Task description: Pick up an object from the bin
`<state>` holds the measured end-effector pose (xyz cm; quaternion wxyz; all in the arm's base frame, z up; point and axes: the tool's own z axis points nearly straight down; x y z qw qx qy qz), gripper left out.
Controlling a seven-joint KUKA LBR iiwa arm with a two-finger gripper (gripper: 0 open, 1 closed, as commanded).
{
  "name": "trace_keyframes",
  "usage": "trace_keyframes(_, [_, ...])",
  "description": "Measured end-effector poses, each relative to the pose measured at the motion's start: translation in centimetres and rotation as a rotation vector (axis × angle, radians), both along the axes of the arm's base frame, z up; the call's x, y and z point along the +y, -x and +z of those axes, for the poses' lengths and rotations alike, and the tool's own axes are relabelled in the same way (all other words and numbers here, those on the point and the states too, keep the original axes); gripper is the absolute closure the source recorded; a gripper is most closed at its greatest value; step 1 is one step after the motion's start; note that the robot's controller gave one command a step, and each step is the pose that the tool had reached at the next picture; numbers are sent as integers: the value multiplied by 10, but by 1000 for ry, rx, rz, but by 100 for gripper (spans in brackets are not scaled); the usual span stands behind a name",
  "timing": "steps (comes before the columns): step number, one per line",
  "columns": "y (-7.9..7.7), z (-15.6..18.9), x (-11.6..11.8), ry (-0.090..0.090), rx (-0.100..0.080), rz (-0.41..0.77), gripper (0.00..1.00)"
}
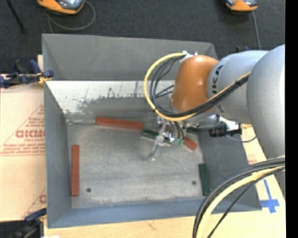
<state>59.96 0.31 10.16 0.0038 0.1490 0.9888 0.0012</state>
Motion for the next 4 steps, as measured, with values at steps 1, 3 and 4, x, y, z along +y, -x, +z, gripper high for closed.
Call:
trace_keyframes(1, [-3, -1, -7, 0, -1, -238, 0])
trace_keyframes(3, [-4, -31, -1, 1, 6, -468, 0])
trace_keyframes(4, [-5, -31, -1, 1, 6, -465, 100])
